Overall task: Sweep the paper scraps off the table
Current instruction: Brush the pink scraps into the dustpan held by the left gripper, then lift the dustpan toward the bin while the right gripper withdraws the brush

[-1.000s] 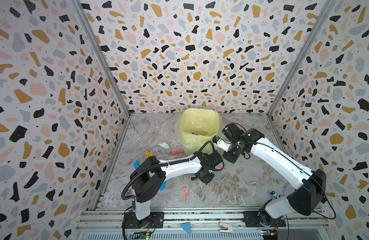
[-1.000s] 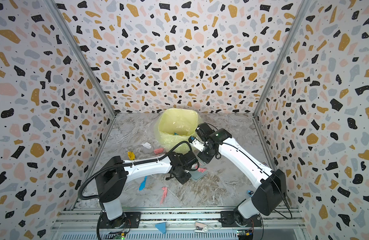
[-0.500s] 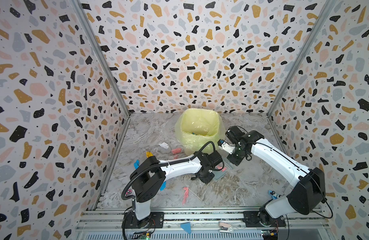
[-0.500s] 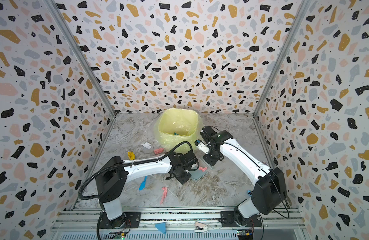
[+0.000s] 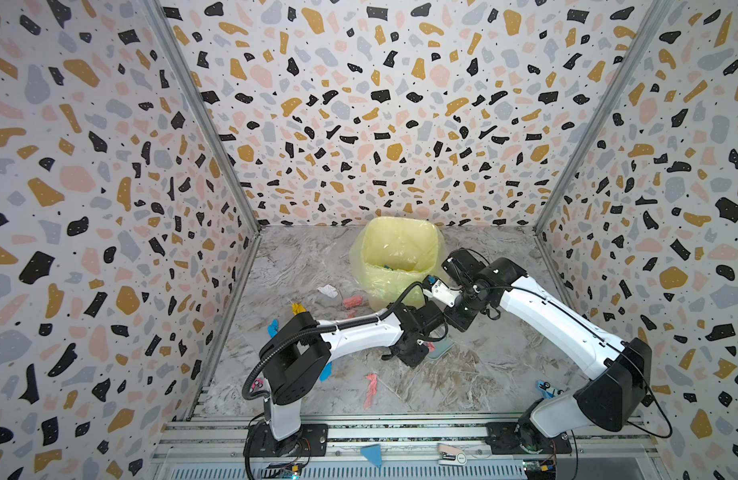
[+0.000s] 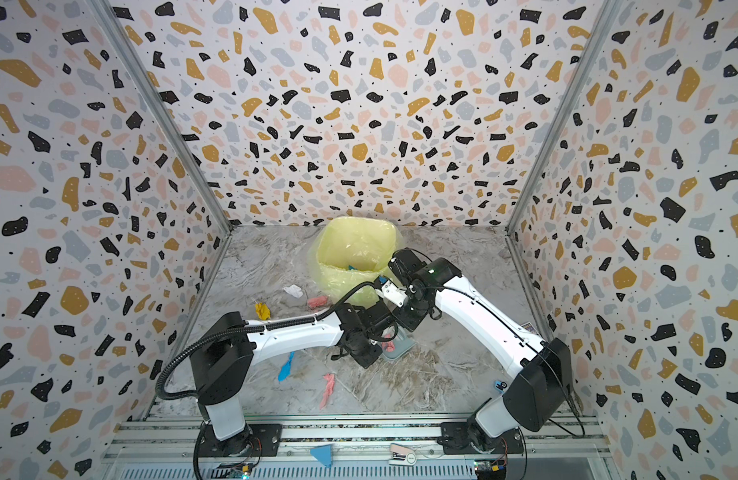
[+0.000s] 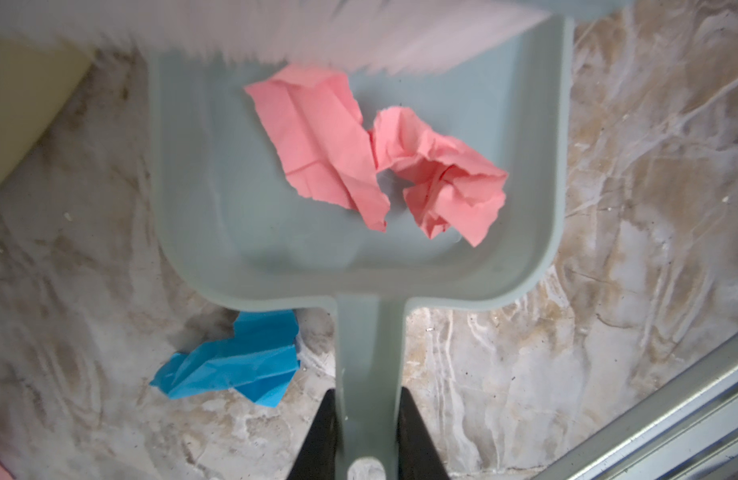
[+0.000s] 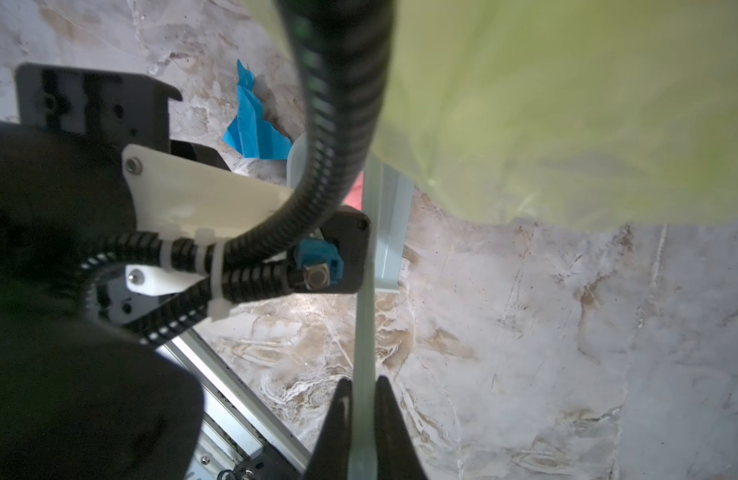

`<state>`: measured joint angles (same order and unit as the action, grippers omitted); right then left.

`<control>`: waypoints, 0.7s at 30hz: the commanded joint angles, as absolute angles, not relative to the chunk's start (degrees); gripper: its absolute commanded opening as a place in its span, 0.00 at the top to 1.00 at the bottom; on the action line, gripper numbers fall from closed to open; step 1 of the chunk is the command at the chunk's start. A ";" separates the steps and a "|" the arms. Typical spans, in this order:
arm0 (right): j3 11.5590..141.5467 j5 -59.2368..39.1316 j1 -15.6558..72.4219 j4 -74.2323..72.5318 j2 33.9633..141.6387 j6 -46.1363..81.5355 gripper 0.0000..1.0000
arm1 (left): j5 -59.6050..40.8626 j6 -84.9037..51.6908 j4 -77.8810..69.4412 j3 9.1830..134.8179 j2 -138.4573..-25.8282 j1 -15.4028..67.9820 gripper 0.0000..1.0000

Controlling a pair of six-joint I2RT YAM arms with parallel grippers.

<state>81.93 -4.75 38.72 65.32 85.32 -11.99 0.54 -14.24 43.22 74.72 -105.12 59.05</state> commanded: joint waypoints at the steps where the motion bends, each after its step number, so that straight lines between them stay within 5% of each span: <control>1: 84.61 -1.44 38.61 68.38 84.11 -10.99 1.00 | 0.62 -14.70 41.85 73.92 -103.74 59.06 0.92; 21: 81.44 -12.64 23.21 62.33 73.58 -12.55 1.00 | 1.15 -16.72 37.89 68.63 -92.06 59.06 0.92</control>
